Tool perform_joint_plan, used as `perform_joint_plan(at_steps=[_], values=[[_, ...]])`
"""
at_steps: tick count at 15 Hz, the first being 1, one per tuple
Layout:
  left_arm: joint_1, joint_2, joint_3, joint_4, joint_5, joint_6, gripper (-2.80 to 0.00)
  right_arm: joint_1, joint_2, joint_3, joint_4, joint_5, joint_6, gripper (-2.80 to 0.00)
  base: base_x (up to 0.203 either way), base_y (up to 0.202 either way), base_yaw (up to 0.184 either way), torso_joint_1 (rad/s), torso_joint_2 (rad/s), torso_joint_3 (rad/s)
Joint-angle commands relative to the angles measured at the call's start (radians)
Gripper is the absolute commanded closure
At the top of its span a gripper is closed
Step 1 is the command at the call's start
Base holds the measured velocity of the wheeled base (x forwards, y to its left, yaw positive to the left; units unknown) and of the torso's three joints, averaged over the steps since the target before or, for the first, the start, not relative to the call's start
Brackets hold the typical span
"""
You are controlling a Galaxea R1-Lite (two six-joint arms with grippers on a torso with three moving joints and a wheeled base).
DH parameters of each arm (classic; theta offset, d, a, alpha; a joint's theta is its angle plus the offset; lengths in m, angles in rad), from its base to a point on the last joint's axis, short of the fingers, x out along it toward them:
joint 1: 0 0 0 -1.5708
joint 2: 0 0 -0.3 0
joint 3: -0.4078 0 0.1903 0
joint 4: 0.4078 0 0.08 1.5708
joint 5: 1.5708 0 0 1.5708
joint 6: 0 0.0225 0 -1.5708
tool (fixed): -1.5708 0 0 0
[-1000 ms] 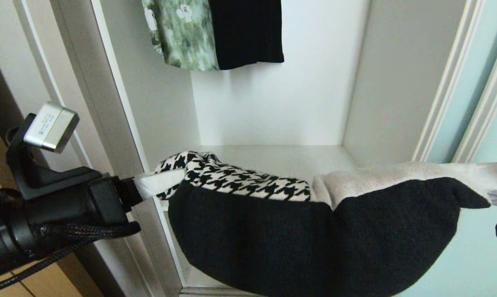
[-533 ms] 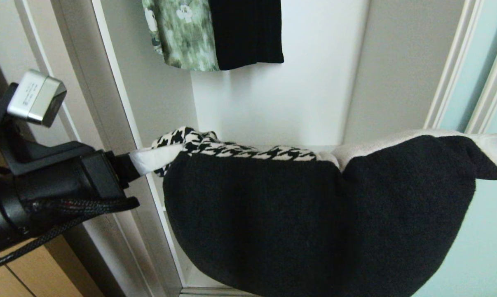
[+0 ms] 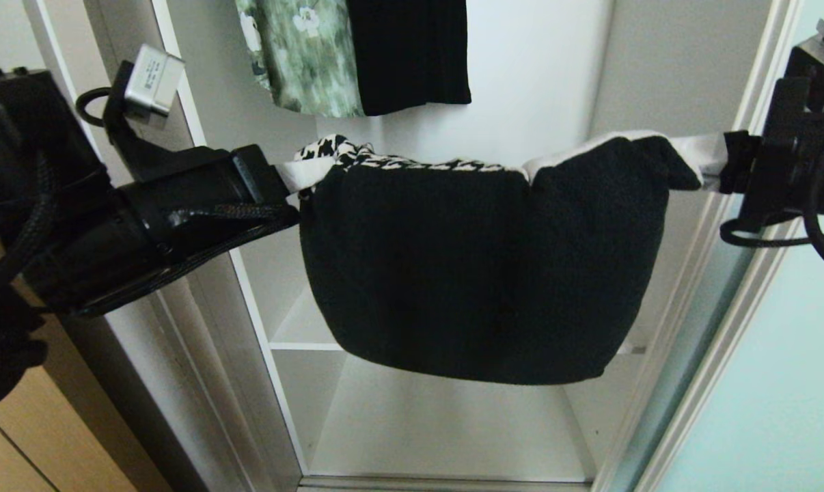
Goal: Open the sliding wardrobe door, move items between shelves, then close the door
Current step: Place the pillow on the higher shelf
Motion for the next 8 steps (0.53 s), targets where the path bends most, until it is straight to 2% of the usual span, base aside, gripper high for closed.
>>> perform_joint_plan(at_steps=[1, 5, 8], values=[[0.037, 0.159, -0.12, -0.005, 0.004, -0.003, 0.0, -0.032, 0.181, -0.158, -0.023, 0.003, 0.004, 0.0, 0.0, 0.0, 0.0, 0.0, 0.0, 0.0], [0.097, 0.368, -0.318, -0.054, 0.013, -0.005, 0.0, -0.068, 0.439, -0.427, -0.049, 0.007, 0.002, 0.0, 0.0, 0.0, 0.0, 0.0, 0.0, 0.0], [0.142, 0.521, -0.436, -0.084, 0.024, -0.004, 0.0, -0.088, 0.626, -0.547, -0.099, 0.009, 0.001, 0.0, 0.0, 0.0, 0.0, 0.0, 0.0, 0.0]])
